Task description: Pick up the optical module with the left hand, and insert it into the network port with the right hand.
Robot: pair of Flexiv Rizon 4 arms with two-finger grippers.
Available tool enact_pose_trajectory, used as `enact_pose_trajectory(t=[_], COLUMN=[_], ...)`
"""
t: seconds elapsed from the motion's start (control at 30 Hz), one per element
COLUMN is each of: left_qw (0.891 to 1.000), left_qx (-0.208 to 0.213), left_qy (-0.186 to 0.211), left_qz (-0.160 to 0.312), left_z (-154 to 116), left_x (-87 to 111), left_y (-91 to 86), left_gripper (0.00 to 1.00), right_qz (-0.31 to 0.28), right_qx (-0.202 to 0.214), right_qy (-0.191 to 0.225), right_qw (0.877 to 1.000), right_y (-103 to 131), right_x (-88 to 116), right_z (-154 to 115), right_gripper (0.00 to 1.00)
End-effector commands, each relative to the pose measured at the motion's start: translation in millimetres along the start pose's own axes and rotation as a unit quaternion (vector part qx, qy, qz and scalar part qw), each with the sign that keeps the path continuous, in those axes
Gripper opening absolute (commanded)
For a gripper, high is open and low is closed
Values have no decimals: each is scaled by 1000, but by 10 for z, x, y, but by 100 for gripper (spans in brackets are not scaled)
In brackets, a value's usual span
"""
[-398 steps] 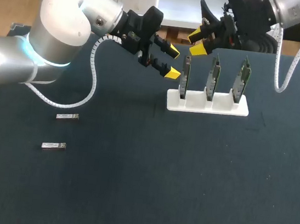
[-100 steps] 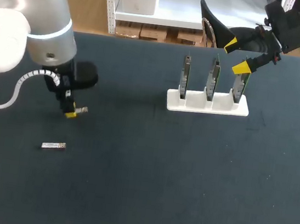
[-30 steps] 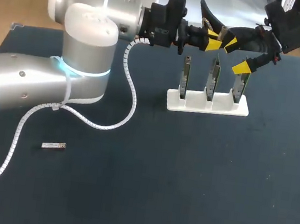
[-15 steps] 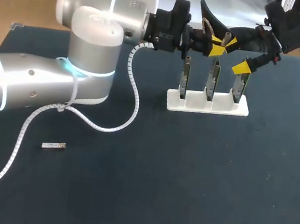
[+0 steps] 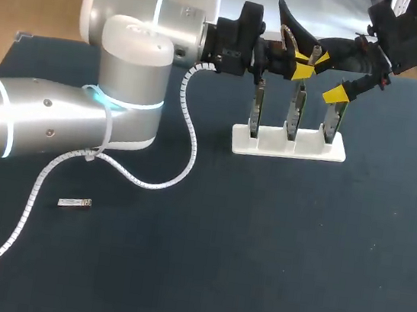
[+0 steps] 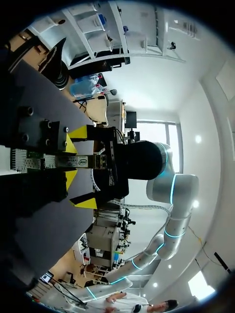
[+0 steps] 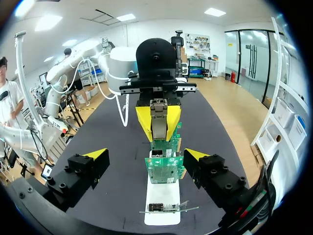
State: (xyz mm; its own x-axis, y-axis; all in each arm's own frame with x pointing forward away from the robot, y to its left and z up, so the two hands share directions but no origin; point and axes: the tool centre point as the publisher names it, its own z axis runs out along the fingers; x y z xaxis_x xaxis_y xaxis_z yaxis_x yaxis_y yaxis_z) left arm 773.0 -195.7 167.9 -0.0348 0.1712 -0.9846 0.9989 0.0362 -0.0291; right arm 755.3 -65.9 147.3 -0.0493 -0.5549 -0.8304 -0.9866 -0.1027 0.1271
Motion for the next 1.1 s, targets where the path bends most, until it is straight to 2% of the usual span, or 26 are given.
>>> enact_pose_trajectory(t=[0.03,1.1], left_qw=[1000,999], left_qx=[-9,-1], left_qy=[-7,-16], left_qz=[0,-28], left_z=[-4,14], left_x=[26,102], left_y=[-32,-54], left_gripper=[0,0], right_qz=[0,0], right_qx=[-1,-1], right_qy=[0,0], right_qw=[1000,1000], right_y=[-14,-14], right_x=[2,2], right_z=[1,1], right_gripper=[100,100])
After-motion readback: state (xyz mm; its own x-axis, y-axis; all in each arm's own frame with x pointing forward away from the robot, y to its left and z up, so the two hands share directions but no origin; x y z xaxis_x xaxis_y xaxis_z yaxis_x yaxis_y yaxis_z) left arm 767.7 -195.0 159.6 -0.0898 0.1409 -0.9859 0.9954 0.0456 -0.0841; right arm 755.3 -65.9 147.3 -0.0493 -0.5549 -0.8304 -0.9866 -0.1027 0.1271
